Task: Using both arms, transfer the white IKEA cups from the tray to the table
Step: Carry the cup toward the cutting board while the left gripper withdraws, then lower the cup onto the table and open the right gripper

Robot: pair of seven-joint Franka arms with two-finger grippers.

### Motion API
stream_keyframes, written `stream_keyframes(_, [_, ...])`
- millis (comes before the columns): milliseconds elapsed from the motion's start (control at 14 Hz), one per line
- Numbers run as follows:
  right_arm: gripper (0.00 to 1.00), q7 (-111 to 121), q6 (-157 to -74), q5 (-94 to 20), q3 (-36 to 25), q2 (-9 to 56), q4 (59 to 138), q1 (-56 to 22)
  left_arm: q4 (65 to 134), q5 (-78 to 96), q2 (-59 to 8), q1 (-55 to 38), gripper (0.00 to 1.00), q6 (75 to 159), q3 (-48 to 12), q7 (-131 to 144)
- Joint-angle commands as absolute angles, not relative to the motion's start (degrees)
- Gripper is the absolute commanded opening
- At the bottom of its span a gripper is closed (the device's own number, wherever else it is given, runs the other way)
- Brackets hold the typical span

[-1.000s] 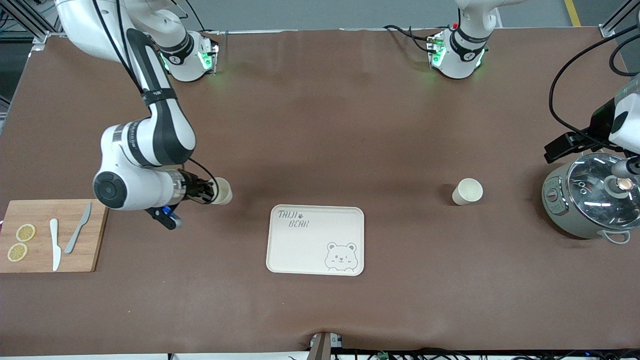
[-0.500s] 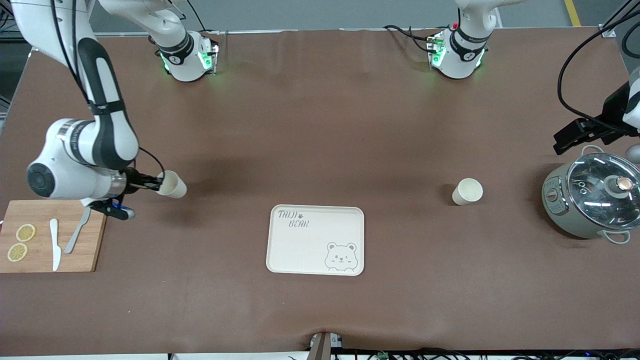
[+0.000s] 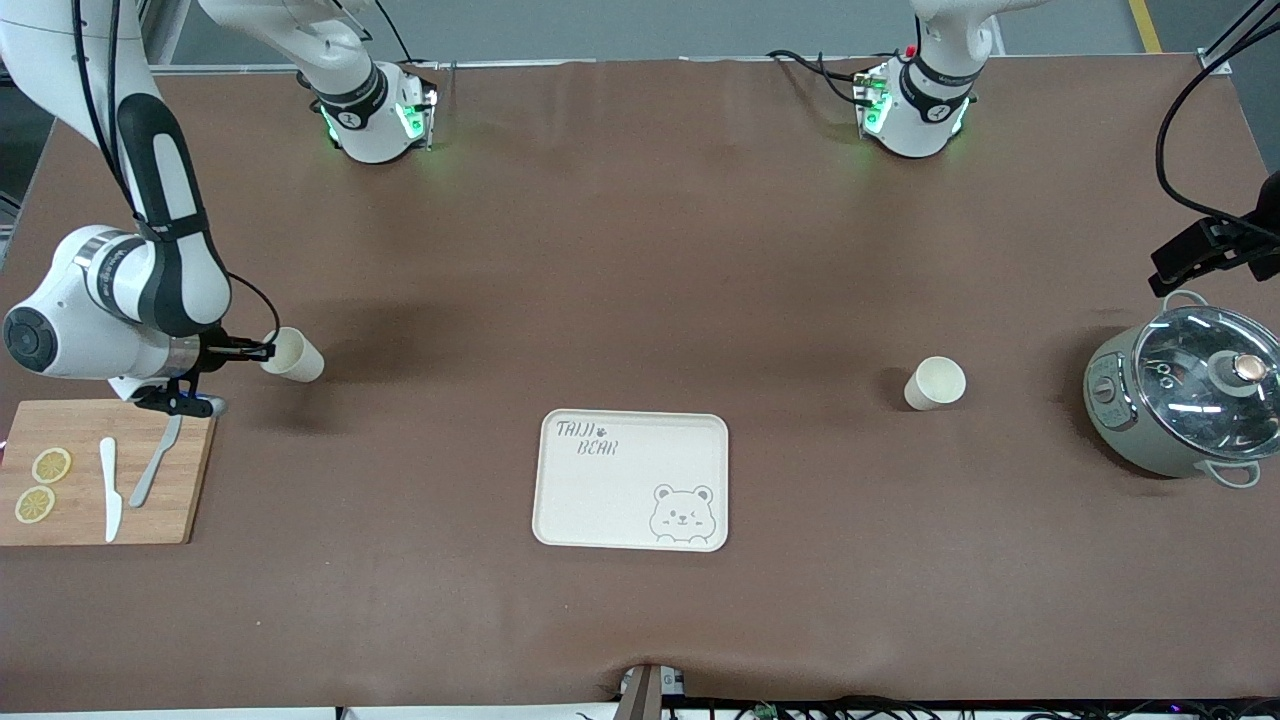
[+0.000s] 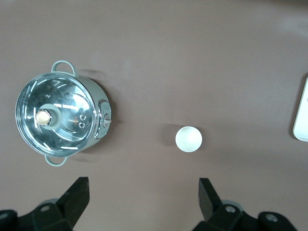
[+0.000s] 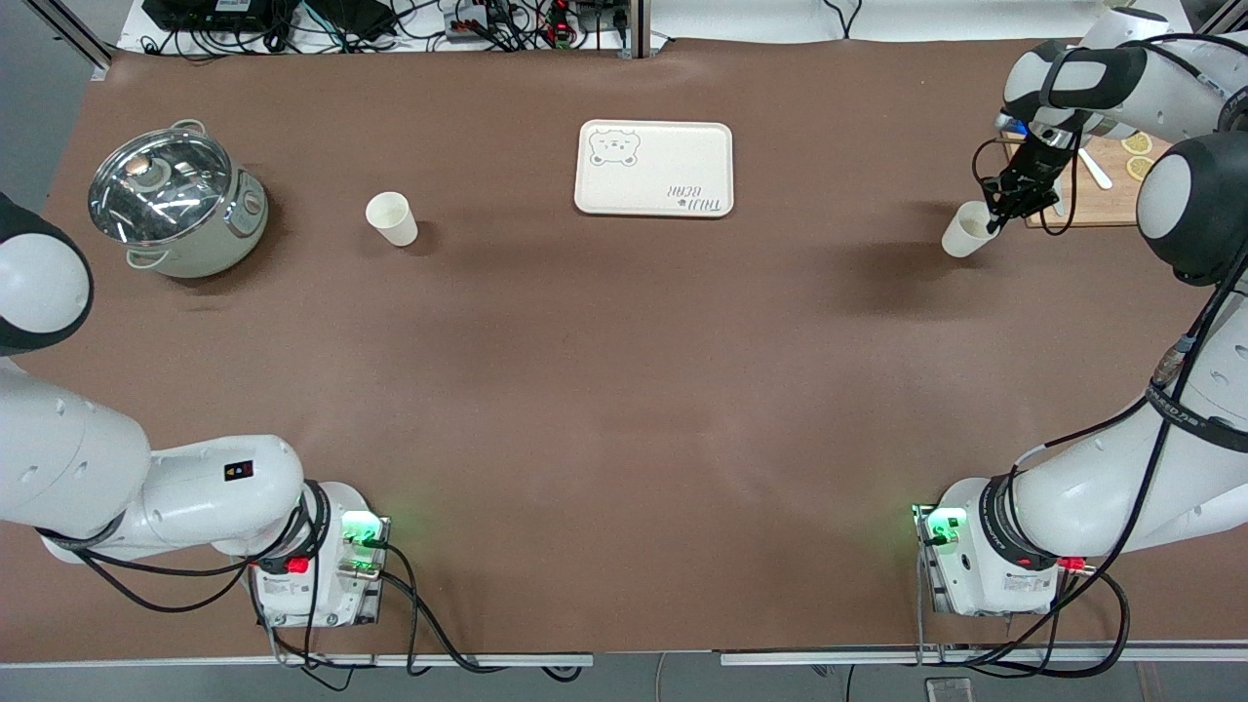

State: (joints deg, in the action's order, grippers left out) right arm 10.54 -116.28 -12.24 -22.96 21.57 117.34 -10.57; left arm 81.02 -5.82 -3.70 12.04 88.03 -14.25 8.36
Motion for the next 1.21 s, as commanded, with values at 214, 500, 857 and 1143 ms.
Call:
stream_keyframes(214, [0.00,11.34,-121.99,-11.07,-22.41,20.83,122.52,-9.58,82.00,-1.69,-0.44,0.29,1.00,85.70,-1.35,6.42])
stream_keyframes(500, [0.80,11.16,-122.17,-11.60,-22.33,20.92,121.99,-9.49,82.88,0.00,1.14,-7.64,1.00,82.97,7.64,6.06])
stream_keyframes(857, [1.00,10.64,-110.51,-11.16,-22.41,20.04,116.12,-9.93,83.23,-0.09,1.93,-3.01,1.00,81.30,1.95,6.50])
stream_keyframes(1143, [1.00,10.90,-96.86,-10.81,-22.50,20.39,106.81,-10.19,84.90,-0.70,3.16,-2.64,1.00,81.39,1.23,6.86])
